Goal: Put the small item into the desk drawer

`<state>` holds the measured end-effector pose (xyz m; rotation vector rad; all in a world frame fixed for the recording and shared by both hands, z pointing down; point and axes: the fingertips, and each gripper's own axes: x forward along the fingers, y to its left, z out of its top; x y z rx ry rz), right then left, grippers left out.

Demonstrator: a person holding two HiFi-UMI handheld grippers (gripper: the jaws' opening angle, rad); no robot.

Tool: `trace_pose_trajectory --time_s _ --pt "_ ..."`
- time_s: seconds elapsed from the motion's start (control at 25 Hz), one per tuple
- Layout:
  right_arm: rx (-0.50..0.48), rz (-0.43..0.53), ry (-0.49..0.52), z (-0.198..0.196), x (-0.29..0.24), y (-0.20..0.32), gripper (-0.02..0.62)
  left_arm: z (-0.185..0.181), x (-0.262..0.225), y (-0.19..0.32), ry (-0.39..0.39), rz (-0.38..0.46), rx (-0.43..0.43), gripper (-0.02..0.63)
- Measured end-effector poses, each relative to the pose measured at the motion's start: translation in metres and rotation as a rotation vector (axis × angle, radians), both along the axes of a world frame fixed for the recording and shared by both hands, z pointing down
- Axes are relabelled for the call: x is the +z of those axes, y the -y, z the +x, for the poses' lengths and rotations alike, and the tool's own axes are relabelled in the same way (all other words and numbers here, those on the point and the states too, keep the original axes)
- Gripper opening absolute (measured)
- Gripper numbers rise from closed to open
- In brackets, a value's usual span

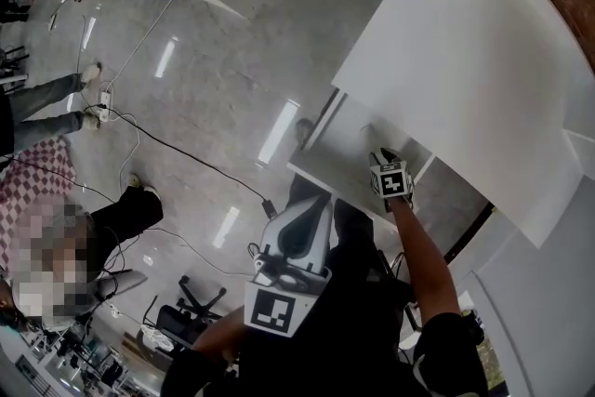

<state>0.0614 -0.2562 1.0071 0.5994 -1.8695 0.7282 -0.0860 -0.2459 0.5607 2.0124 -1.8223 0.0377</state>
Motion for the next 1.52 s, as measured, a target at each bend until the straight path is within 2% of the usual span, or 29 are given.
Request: trace_pose_trajectory --time_s 0.16,0.36,0.68,0.84,0.96,1.2,1.52 --pt "0.001 0.013 0.023 -0.002 -0.015 -0.003 0.14 0.003 -0.009 -0.01 0.007 0.02 -0.002 0.025" --pt "0.013 0.042 0.106 -0.008 -0.059 -0.012 0.12 0.011 -0.034 -0.03 0.024 0.06 -0.011 0.025" --pt "-0.026 0.151 0.263 -0.006 -0.166 -0.025 0.017 0.047 -0.085 -0.071 0.034 0.14 -0.018 0.025" --pt "0.006 0.202 0.362 0.009 -0.234 -0.044 0.015 0.062 -0.119 -0.104 0.107 0.187 -0.023 0.025" --pt "0.037 0.266 0.427 0.017 -0.284 -0.038 0.014 0.069 -0.136 -0.119 0.112 0.197 -0.054 0.025" --pt "0.115 0.437 0.53 0.031 -0.376 -0.033 0.014 0.075 -0.15 -0.143 0.144 0.231 -0.057 0.025" --pt "0.176 0.571 0.599 0.028 -0.47 -0.061 0.014 0.051 -0.177 -0.145 0.134 0.302 -0.035 0.025"
